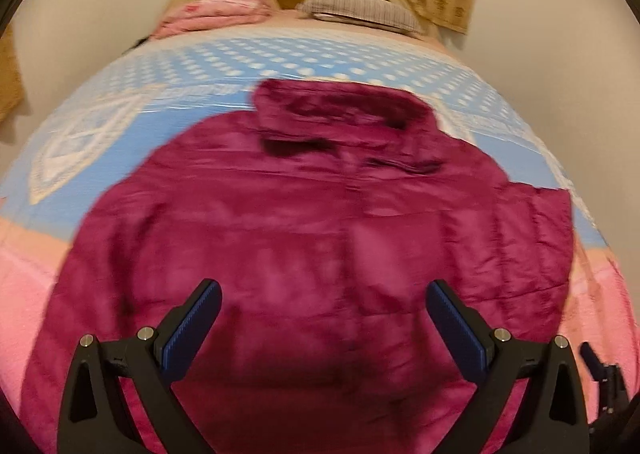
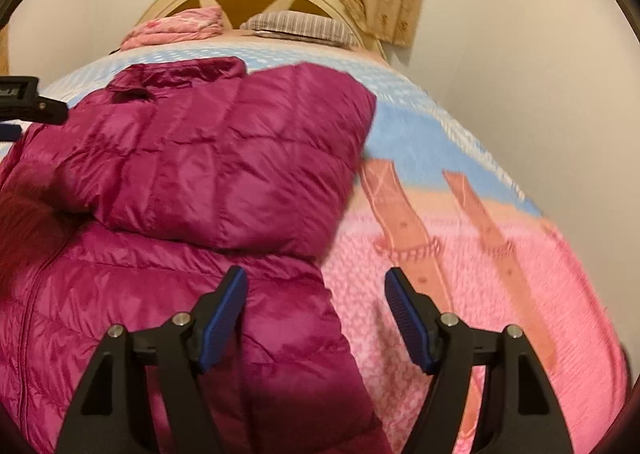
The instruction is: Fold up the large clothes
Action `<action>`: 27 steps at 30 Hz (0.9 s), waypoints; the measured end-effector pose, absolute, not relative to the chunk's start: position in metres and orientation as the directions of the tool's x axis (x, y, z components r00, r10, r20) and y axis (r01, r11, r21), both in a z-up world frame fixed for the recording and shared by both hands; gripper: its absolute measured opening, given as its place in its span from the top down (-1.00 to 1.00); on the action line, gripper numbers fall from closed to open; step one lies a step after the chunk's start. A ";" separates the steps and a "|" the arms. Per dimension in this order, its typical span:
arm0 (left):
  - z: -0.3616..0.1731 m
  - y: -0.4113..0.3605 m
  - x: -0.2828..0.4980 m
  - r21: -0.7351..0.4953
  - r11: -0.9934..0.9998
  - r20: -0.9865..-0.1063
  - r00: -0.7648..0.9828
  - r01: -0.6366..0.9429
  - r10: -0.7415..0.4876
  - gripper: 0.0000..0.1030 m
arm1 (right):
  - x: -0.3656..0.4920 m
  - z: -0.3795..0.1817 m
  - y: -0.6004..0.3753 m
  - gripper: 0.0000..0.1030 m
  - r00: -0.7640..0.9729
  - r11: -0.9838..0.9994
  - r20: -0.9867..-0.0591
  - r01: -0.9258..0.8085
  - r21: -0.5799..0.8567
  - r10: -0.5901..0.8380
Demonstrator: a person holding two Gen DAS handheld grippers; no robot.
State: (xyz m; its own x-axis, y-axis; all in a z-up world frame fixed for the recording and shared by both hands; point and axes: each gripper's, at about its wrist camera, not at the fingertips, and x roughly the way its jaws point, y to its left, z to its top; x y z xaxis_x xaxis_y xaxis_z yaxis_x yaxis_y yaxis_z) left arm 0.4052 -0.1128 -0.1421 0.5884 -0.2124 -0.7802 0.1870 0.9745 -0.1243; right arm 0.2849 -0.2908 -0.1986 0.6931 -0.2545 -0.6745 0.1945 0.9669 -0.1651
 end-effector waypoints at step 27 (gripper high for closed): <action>-0.135 -0.046 0.364 0.008 0.984 -0.753 0.649 0.177 -0.110 0.88 | 0.286 -0.212 -0.299 -0.74 0.656 0.963 -0.708 0.220 -0.154 -0.262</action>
State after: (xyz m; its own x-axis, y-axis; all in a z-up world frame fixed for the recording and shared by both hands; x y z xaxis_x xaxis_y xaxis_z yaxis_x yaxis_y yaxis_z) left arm 0.3640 -0.0459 -0.1350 0.6492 -0.1103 -0.7526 0.1766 0.9842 0.0081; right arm 0.2859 -0.2986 -0.2117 0.6556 -0.2623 -0.7080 0.2195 0.9634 -0.1537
